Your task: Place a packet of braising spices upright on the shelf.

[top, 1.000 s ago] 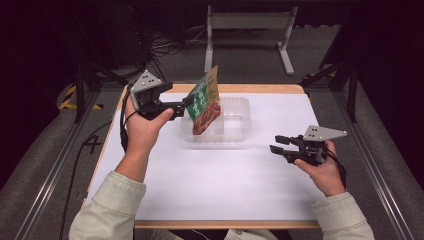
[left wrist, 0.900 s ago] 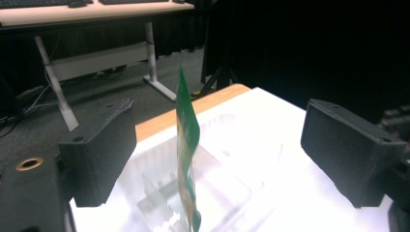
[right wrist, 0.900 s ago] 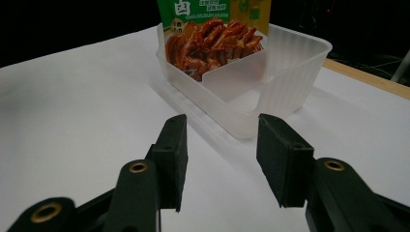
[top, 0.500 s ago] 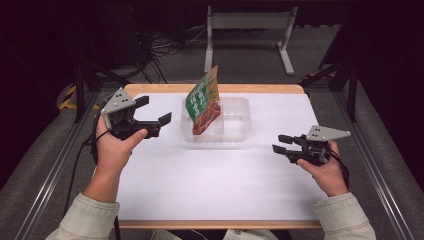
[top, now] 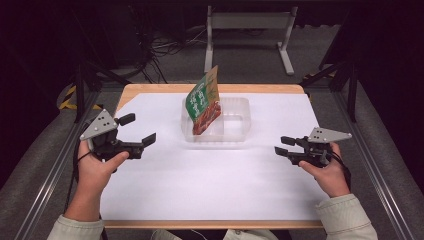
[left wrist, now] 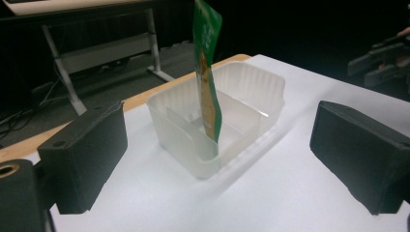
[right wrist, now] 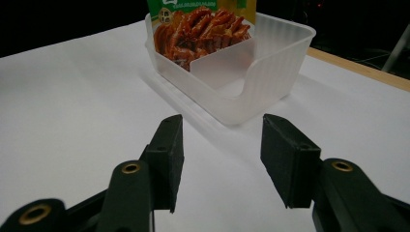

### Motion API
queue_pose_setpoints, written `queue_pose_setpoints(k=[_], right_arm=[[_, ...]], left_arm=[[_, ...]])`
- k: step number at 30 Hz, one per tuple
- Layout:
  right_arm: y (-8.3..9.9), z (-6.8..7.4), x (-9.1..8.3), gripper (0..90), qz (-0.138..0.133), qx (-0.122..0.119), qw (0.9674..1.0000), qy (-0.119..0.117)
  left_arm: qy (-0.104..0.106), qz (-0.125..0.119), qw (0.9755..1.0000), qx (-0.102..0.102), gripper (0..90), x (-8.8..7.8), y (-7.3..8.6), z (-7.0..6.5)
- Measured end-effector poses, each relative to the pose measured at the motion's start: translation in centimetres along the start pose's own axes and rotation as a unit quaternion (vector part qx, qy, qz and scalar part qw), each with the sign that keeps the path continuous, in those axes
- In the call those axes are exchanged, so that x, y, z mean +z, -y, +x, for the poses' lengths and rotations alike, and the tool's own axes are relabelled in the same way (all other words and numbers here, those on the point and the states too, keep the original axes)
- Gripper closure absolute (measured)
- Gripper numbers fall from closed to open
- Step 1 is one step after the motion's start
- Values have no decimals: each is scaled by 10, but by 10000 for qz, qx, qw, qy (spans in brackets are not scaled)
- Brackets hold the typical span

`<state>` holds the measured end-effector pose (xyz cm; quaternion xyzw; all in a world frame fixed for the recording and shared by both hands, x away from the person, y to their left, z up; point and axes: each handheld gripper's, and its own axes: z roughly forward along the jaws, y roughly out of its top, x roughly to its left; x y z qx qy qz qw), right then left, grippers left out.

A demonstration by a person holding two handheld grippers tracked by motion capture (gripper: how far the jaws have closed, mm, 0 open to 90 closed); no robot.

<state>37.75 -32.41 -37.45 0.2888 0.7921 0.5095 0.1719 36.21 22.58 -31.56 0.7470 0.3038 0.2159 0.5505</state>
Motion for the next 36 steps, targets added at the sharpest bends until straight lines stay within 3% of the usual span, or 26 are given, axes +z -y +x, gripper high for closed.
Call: queue_pose_setpoints(k=[7, 14, 21, 27, 30, 36], right_arm=[[4, -2, -1, 479, -35, -21, 10000, -12], [8, -1, -1, 450, -115, -20, 9999, -89], [15, -2, -1, 436, -140, 29, 9998, -100], [23, -3, 1, 425, -125, 47, 9999, -81], [27, -4, 1, 423, -101, 59, 9999, -63], [34, -4, 3, 419, -73, 61, 10000, -23]], left_arm=[[-8, 192, 9997, 161, 70, -5, 19, -1], [6, 232, 9997, 34, 71, -2, 44, 4], [-148, 411, 9990, 28, 74, 6, 74, 6], [-138, 298, 9995, 45, 88, 11, 94, 7], [-70, 254, 9996, -98, 88, 13, 101, 10], [24, 261, 9995, -175, 100, 20, 115, 13]])
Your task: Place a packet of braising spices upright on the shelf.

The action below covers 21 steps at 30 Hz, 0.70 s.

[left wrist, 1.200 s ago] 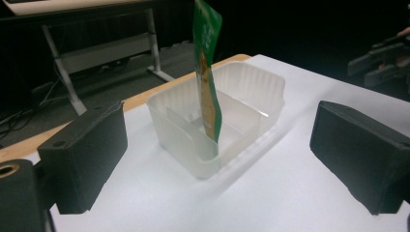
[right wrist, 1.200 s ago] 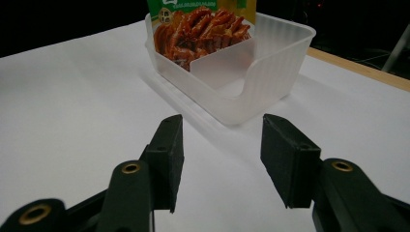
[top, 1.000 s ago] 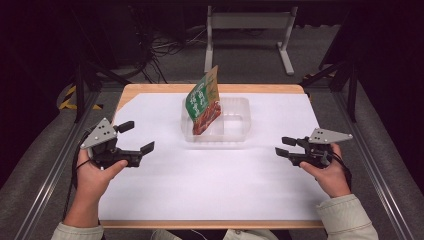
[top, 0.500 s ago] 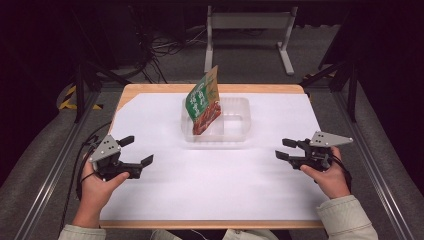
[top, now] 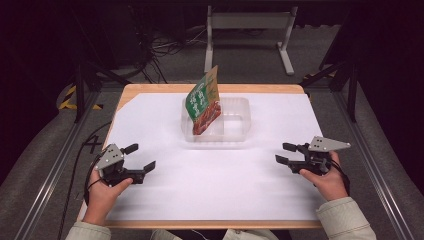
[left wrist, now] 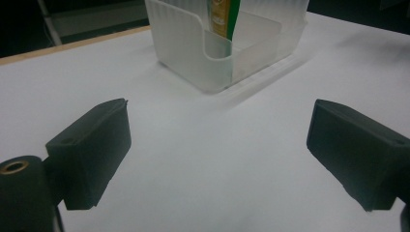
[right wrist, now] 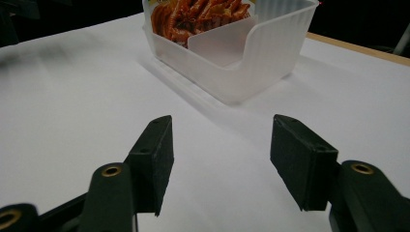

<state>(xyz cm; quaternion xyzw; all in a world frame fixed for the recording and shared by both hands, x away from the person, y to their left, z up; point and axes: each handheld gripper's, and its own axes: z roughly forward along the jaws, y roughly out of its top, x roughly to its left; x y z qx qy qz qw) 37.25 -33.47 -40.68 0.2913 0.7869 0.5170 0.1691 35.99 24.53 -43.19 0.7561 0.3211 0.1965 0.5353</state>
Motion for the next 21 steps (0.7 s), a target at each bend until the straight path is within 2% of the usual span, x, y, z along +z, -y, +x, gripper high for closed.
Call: queue_pose_setpoints(k=[5, 8, 11, 14, 18, 19, 21], right_arm=[[7, 1, 4, 418, -1, 5, 10000, 0], [11, 1, 6, 415, 67, 1, 10000, 57], [13, 0, 8, 414, 60, 10, 9999, 92], [15, -1, 9, 414, 59, 44, 9999, 125], [16, -1, 10, 413, 79, 50, 9998, 158], [16, -1, 10, 413, 75, 47, 9998, 168], [16, -1, 10, 414, 33, 18, 9998, 186]], left_arm=[[3, 39, 9999, -132, 105, 3, 8, 2], [-230, 234, 9995, -1, 109, 5, 13, 1], [-170, 248, 9995, -75, 109, 6, 16, -2], [-208, 180, 9996, -79, 107, 6, 16, -1], [-285, 292, 9992, -36, 108, 8, 19, 0], [-342, 339, 9987, -142, 108, 8, 20, 0], [-423, 366, 9982, -193, 120, 9, 20, 1]])
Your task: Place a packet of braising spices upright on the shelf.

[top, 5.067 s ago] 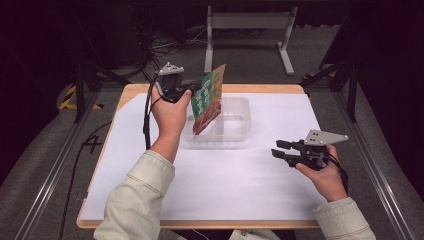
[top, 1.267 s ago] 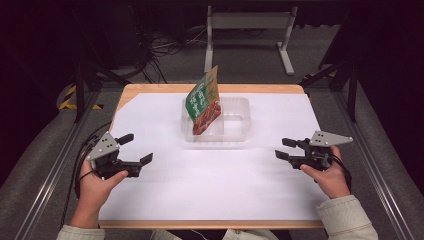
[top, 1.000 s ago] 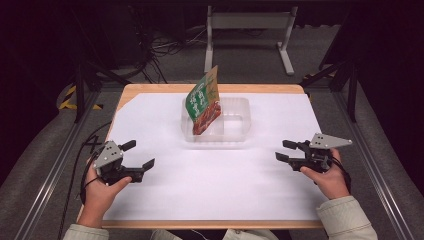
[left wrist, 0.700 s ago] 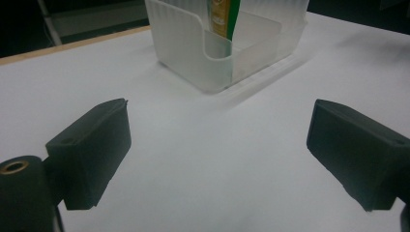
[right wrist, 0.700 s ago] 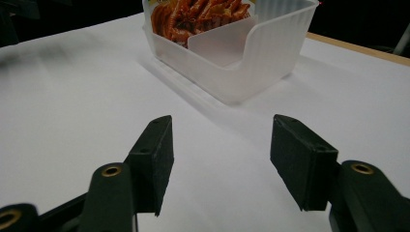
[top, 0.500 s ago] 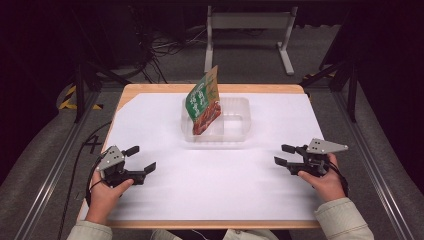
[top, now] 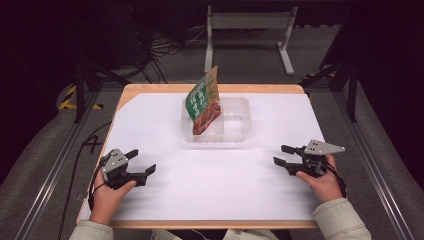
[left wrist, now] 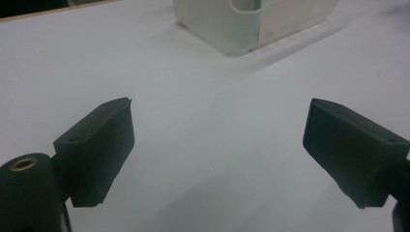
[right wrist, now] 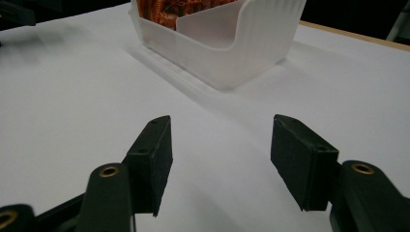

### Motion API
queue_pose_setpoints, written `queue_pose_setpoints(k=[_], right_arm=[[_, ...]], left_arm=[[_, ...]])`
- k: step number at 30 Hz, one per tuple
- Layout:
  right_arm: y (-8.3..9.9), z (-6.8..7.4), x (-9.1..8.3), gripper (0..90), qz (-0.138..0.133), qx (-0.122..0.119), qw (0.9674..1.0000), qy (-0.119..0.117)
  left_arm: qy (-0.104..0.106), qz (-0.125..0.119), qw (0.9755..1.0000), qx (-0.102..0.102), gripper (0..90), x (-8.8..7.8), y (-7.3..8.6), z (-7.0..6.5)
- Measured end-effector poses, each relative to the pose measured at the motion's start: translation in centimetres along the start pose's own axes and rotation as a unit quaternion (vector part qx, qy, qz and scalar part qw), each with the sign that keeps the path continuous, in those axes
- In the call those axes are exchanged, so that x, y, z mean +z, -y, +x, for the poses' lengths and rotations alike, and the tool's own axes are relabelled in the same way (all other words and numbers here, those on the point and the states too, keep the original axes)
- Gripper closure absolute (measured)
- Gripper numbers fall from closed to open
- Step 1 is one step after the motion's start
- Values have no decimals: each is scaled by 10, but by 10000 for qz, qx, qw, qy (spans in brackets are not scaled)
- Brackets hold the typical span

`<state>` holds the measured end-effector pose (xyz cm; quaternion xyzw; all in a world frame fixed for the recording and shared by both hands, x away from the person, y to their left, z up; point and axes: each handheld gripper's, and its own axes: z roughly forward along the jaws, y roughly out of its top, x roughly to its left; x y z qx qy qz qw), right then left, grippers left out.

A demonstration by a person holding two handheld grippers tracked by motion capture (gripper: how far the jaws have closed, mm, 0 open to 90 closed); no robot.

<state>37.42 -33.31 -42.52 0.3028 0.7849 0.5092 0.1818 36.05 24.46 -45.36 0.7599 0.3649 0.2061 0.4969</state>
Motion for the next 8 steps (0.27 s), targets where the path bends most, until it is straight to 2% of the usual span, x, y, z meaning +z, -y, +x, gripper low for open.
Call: queue_pose_setpoints(k=[3, 8], right_arm=[[0, -1, -1, 417, 1, 8, 10000, 23], [0, -1, 0, 422, -1, 1, 10000, 17]], left_arm=[[77, -71, 9999, -112, 120, 0, -1, 1], [68, -58, 9999, -112, 116, 1, -1, 0]])
